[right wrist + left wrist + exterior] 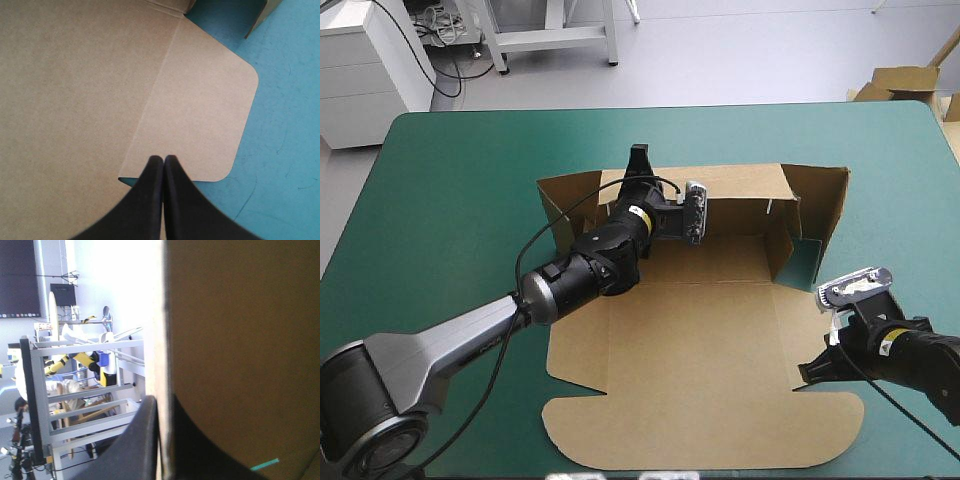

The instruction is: Fold the box

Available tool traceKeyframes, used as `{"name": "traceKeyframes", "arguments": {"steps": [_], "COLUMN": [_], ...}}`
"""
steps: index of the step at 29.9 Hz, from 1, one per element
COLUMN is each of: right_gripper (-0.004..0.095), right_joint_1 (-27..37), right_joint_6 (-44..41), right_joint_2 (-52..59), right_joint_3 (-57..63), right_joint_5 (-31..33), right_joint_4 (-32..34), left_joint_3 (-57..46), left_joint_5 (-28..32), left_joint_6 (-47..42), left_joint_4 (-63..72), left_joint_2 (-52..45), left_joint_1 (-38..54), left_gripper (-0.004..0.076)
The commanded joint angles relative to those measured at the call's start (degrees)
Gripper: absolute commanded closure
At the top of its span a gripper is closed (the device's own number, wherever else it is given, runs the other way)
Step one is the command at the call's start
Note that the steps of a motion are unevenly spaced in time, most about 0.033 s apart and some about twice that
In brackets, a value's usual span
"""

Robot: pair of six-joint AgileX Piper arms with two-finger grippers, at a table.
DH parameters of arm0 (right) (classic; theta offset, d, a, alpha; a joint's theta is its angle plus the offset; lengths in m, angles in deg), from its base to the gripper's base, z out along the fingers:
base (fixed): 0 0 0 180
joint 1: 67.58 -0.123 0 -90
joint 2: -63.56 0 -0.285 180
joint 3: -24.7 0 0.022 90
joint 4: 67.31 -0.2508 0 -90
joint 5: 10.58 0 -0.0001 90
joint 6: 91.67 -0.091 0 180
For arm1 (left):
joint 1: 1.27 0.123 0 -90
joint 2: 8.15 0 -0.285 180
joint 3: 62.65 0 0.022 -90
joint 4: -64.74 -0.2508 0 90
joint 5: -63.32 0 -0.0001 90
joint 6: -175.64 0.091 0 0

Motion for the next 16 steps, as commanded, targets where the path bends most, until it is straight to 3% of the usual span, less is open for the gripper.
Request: {"name": "traceKeyframes", "arguments": {"steps": [1, 9, 16], "right_gripper": [0.0929, 0.0929, 0.0929], "right_joint_1": [0.50, 0.50, 0.50], "right_joint_6": [0.10, 0.10, 0.47], "right_joint_2": [0.24, 0.24, 0.24], "right_joint_3": [-1.53, -1.53, -1.53], "right_joint_5": [-1.88, -2.60, -7.39], "right_joint_4": [-0.43, -0.02, -0.02], "left_joint_3": [-1.96, -10.78, -14.50], "left_joint_5": [1.23, -5.85, -5.76], "left_joint_6": [-4.12, -32.39, -34.33], "left_joint_4": [-6.13, -32.43, -34.74], "left_joint_2": [-2.56, -2.56, -2.56], "left_joint_1": [-1.28, -1.37, -1.37], "left_gripper": [0.0732, 0.0732, 0.0732]}}
